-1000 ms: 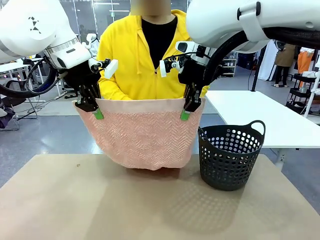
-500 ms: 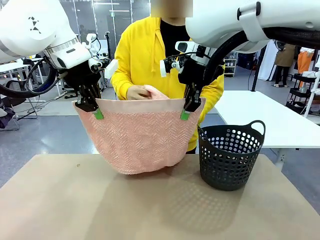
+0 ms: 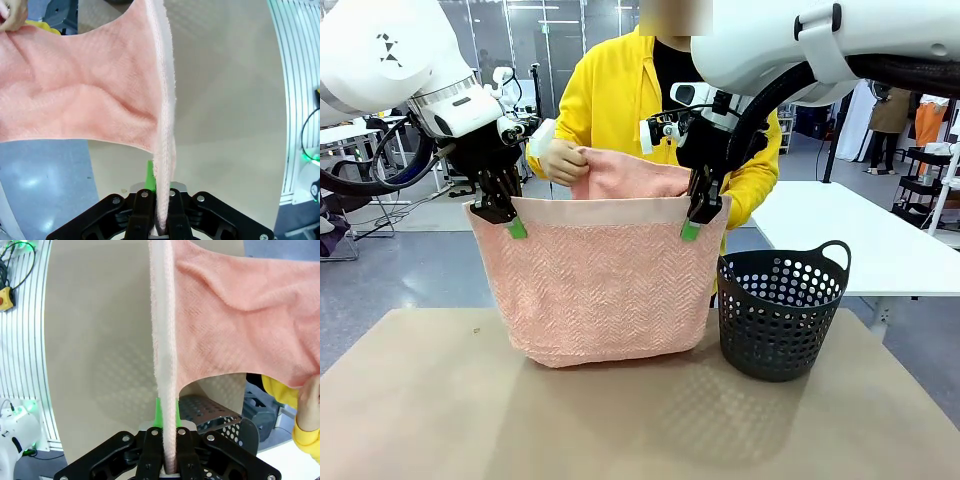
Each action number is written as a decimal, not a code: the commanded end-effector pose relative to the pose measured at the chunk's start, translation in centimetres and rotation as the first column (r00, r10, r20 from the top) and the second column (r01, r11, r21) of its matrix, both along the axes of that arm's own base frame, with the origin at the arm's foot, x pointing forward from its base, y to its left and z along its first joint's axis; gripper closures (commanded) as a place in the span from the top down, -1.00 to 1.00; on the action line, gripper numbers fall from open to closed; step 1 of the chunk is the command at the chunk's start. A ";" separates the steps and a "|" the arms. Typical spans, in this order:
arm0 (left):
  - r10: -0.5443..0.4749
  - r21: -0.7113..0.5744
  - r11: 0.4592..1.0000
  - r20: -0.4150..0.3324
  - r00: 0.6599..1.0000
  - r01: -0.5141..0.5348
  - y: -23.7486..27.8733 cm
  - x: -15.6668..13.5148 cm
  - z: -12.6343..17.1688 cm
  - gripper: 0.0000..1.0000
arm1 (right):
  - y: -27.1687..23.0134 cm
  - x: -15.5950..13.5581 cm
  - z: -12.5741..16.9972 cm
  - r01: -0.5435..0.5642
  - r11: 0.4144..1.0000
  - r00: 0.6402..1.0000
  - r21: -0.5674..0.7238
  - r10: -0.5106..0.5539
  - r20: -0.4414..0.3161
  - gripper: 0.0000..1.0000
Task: Fold the towel.
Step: Release the end of the 100 cm Hotel Towel you were holding and grab the top end of the folded side.
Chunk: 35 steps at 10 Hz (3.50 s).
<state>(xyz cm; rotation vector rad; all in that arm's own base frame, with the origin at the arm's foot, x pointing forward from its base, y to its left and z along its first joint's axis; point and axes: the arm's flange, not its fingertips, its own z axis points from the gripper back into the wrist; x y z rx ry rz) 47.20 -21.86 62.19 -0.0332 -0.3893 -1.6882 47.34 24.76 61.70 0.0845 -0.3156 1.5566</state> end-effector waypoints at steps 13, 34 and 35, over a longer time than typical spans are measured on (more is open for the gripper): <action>0.000 0.009 1.000 0.004 1.000 0.000 0.1 0.0 0.0 -1.00 | 0.0 0.0 0.0 -0.008 1.000 1.000 -0.001 0.008 0.003 -1.00; -0.001 0.000 1.000 0.000 1.000 0.001 0.0 0.0 0.0 -0.37 | 0.1 0.0 0.0 -0.002 1.000 1.000 0.000 0.002 0.000 -0.95; -0.015 0.001 1.000 0.007 1.000 0.015 0.0 -0.2 0.2 -0.24 | 0.0 -0.1 0.1 -0.003 1.000 1.000 0.004 0.003 0.014 -0.32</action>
